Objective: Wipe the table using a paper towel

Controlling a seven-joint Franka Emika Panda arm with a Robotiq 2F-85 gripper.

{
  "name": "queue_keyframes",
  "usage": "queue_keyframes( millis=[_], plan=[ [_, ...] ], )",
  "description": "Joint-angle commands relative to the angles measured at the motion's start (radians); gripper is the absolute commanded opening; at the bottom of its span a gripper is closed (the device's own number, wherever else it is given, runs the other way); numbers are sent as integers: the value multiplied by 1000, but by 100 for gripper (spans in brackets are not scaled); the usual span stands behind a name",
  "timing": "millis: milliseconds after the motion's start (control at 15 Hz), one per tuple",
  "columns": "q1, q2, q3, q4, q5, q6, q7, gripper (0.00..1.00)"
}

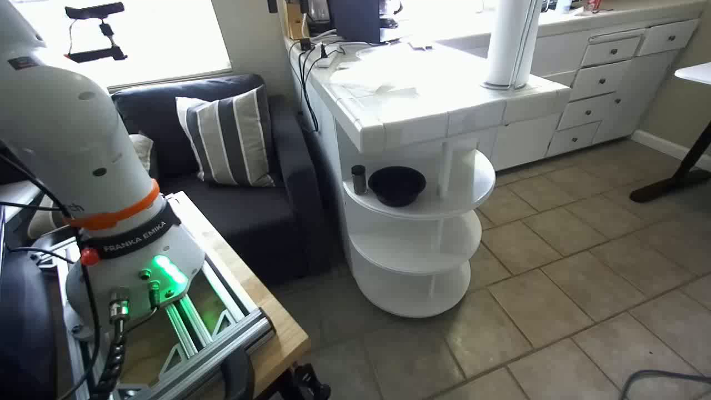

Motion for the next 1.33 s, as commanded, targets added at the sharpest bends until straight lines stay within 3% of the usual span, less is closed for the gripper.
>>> queue_keyframes(
  millis=[0,267,733,933,1267],
  plan=[
    [2,1,-1,2,0,-2,1,100],
    [2,1,-1,2,0,-2,1,100],
    [-13,219,43,170,-107,153,224,100],
    [-28,323,16,237,-183,220,326,100],
    [-17,524,-31,391,-195,285,395,100]
  ],
)
